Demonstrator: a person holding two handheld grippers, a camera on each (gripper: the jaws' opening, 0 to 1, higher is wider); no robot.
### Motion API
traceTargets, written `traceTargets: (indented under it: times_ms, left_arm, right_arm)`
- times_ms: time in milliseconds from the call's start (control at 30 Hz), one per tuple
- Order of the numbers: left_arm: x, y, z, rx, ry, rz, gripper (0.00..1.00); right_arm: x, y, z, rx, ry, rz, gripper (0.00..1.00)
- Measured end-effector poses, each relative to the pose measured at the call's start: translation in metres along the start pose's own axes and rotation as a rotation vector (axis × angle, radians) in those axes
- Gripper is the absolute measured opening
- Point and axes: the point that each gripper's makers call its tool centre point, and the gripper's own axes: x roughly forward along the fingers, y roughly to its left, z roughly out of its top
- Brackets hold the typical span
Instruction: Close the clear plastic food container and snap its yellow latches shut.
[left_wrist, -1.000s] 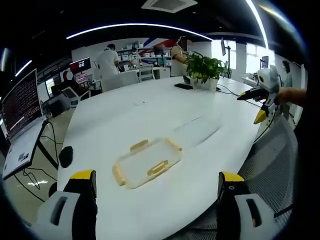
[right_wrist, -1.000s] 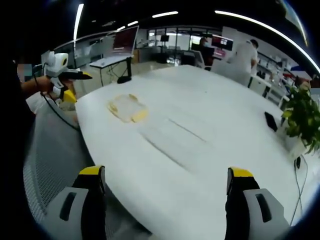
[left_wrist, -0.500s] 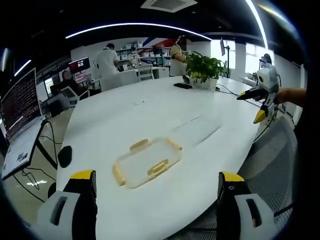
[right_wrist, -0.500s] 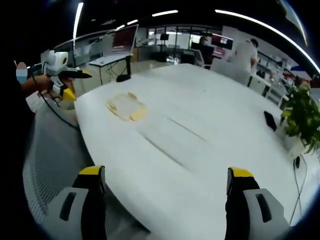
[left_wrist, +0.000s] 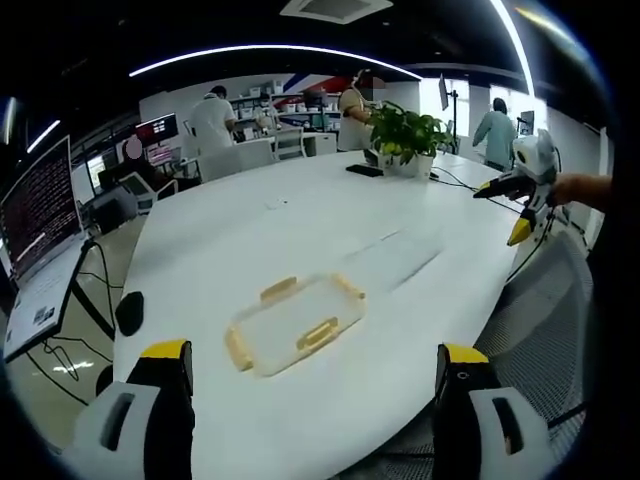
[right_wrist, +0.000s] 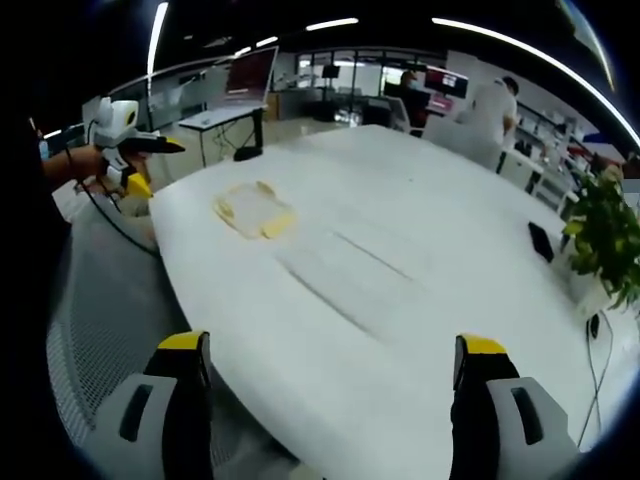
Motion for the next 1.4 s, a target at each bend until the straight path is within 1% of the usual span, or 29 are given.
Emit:
traceTargets:
  times_ms: [500,800,1100,1400]
  left_arm:
    - [0.004,0.011,0.000,0.015,0.007,-0.010,0.99]
    - [0.005,0.012,-0.001,0.035,0.017,-0.026,0.99]
    - [0.007,0.016,0.002,0.044,0.014,-0.037,0.98]
    - [0.011,0.019,-0.001,0.055,0.021,-0.047,0.97]
  right_arm:
    - [0.002,0.001,0.002,-0.045,0.032,0.014,0.99]
    - [0.006,0.003,0.006,-0.063,0.035,0.027,0.98]
    - [0.011,0.008,0.016,-0.087,0.029,0.044,0.97]
    - [0.019,0.012,0.027,-0.119,0.018,0.061,0.96]
